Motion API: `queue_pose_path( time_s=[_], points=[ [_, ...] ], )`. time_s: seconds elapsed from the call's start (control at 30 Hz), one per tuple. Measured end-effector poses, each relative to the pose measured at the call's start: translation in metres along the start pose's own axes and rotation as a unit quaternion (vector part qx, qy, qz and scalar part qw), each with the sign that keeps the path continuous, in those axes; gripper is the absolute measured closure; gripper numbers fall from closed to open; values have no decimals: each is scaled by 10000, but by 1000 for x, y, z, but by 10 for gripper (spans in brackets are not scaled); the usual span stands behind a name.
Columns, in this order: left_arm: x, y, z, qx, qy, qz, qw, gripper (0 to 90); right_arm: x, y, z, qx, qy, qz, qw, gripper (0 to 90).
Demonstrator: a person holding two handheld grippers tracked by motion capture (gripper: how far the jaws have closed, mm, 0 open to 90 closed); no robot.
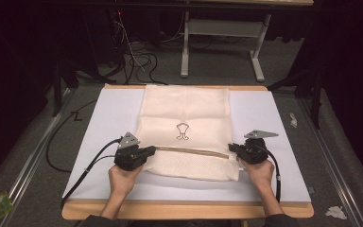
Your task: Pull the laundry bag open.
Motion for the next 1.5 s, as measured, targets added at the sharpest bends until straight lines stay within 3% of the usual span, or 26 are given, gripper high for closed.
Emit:
queue_pose_path(
  time_s=[0.97,1.5],
  points=[
    [7,-9,-4,-93,-51,-45,9999,873,0,-3,-4,-55,-13,23,10000,884],
    [18,-19,-5,-189,-131,-172,9996,873,-3,-4,-3,-57,-18,53,10000,884]
  ],
)
Point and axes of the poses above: each handheld gripper's, and its own axes: y roughly forward along the jaws, z roughly out of its underside, x roughly to its left, the point moved 9 cm from there along y, roughly forward along the jaws, and after that the axes turned 7 degrees about -y, right-handed, at the moved point
